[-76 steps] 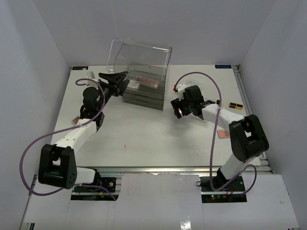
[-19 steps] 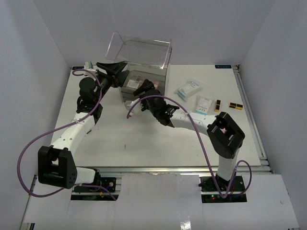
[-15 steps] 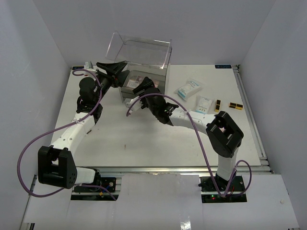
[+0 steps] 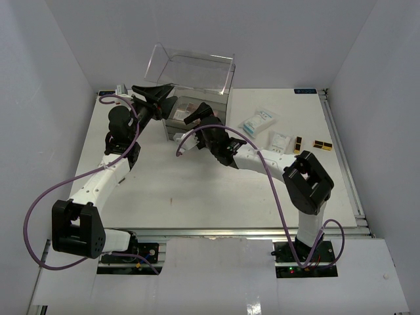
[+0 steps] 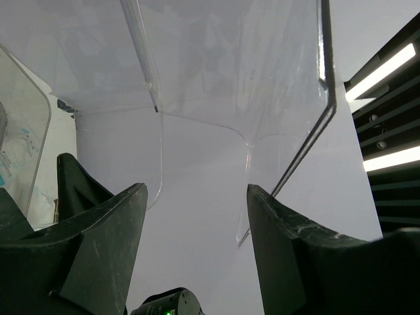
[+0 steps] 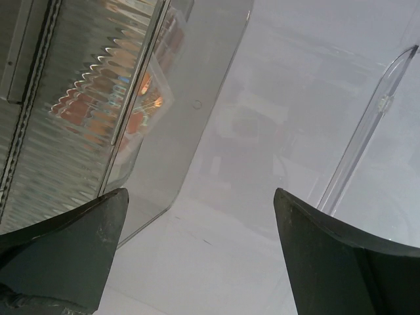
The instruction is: Organize the makeup
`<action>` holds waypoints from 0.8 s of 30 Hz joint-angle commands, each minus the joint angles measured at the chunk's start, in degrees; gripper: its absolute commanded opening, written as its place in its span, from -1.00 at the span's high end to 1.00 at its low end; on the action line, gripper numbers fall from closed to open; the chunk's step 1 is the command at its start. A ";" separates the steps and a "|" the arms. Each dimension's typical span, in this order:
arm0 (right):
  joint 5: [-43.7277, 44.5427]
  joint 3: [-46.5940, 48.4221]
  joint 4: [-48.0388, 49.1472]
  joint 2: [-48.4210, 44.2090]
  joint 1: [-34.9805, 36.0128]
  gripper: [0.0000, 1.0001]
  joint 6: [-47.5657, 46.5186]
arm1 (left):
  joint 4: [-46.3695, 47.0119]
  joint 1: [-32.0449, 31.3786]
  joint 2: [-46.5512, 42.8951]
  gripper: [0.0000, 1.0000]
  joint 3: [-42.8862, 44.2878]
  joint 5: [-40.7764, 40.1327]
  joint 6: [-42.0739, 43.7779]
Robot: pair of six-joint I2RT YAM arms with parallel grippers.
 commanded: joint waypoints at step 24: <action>-53.10 -9.78 -59.74 -36.35 -3.11 -1.00 20.57 | 3.98 0.37 -1.60 -0.46 -0.74 0.63 -1.67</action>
